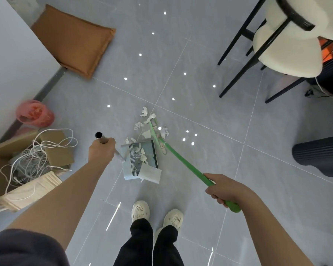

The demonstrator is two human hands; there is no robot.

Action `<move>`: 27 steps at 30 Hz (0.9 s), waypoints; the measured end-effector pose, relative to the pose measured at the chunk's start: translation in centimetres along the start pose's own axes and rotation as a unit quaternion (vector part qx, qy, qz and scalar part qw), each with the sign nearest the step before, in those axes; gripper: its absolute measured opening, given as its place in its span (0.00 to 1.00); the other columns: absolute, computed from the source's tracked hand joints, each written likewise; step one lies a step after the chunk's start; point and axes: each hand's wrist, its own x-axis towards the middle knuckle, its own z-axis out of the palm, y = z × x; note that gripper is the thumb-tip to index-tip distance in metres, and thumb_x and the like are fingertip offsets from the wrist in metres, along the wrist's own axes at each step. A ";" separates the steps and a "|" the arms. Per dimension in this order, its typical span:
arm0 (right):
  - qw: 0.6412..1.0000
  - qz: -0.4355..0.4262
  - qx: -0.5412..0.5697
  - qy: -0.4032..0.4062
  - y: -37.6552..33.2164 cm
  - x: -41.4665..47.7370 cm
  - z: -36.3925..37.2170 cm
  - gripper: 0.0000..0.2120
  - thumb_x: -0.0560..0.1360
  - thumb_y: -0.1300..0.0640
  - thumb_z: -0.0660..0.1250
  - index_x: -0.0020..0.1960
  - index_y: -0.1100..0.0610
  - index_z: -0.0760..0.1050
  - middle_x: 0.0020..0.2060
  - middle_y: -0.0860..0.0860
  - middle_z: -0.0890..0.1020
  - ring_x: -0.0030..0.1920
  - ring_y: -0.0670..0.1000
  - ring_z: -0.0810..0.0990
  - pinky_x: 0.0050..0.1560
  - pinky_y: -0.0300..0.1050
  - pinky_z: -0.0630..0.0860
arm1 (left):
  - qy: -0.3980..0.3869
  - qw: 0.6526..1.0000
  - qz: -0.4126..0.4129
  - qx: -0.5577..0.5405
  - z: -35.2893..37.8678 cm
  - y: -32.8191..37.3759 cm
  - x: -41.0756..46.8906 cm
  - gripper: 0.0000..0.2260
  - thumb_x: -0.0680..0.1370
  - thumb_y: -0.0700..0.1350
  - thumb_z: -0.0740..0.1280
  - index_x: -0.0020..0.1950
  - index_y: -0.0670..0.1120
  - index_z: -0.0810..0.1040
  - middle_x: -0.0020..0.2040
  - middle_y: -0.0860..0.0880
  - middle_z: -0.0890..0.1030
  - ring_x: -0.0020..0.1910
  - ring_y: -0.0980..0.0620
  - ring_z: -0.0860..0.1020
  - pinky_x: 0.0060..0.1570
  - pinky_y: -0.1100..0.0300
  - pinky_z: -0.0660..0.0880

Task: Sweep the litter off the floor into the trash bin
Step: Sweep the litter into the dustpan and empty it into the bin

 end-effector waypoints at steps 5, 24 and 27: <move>0.998 0.013 -0.037 0.056 -0.8 2.3 -0.1 0.19 0.76 0.65 0.56 0.66 0.55 0.66 0.36 0.55 0.72 0.29 0.50 0.70 0.29 0.41 0.69 | 0.058 0.996 -0.007 -0.064 -2.7 0.6 0.0 0.06 0.71 0.45 0.64 0.37 0.46 0.79 0.29 0.43 0.78 0.32 0.41 0.78 0.41 0.49 0.78; 0.989 0.077 -0.089 0.087 -12.7 9.3 7.1 0.12 0.78 0.65 0.53 0.59 0.63 0.69 0.33 0.54 0.73 0.28 0.49 0.72 0.26 0.39 0.68 | 0.045 0.998 -0.034 -0.002 -12.5 1.1 11.7 0.13 0.65 0.48 0.64 0.40 0.39 0.79 0.27 0.42 0.76 0.25 0.44 0.76 0.33 0.52 0.77; 0.987 0.067 -0.142 0.044 -14.0 9.3 10.3 0.19 0.79 0.63 0.54 0.69 0.61 0.64 0.37 0.52 0.72 0.30 0.48 0.73 0.28 0.39 0.70 | 0.030 0.999 -0.035 0.029 -12.1 0.7 12.6 0.11 0.67 0.48 0.65 0.36 0.40 0.77 0.27 0.43 0.77 0.28 0.42 0.79 0.38 0.48 0.79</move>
